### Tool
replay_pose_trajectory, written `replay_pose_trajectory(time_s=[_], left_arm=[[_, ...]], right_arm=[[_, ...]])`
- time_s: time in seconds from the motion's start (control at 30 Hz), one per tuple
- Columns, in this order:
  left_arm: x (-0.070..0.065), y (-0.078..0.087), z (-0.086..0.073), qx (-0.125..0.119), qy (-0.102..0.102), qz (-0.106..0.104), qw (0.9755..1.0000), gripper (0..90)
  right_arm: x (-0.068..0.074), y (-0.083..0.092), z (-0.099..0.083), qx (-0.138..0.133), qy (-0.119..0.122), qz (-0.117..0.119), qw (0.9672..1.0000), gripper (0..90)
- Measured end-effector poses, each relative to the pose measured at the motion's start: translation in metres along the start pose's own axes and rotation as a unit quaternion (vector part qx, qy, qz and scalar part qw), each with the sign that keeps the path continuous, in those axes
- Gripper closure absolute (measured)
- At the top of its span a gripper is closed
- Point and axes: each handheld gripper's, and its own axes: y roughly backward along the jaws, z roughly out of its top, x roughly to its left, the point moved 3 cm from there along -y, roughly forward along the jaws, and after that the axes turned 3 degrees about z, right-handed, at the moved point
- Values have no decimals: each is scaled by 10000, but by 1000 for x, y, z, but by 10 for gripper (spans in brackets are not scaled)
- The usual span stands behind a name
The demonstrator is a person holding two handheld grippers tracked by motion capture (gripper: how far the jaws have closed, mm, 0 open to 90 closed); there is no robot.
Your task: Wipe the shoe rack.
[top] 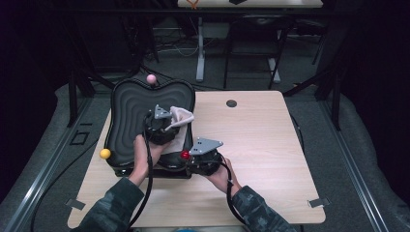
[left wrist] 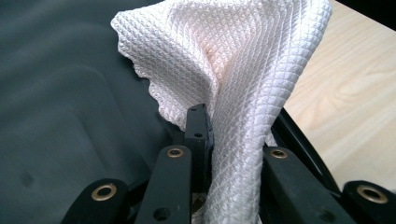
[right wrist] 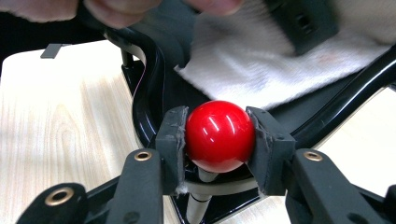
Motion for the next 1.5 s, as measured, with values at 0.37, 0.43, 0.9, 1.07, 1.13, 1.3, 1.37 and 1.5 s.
replay_pose_trajectory(time_s=[0.37,0.43,0.9,1.07,1.13,1.3,1.37,1.5], left_arm=[[-16,9,-27,-14,83,-158,9998,798],[-17,9,-30,-37,122,-211,9997,798],[-13,4,-20,-94,130,-224,9996,794],[-6,-2,-3,-150,87,-132,9998,790],[-3,-5,4,-171,96,-91,9998,790],[7,-12,23,-175,30,-5,9998,784],[11,-15,31,-167,11,35,9999,783],[16,-21,46,-162,-50,145,9998,782]], right_arm=[[0,0,0,0,12,-24,10000,601],[0,0,0,1,13,-27,10000,600],[0,0,0,6,29,-32,10000,600],[0,0,0,4,29,-33,10000,601],[0,0,0,4,26,-32,10000,600],[0,0,0,2,39,-34,10000,600],[0,0,0,2,39,-35,10000,601],[0,0,0,6,30,-36,10000,601]])
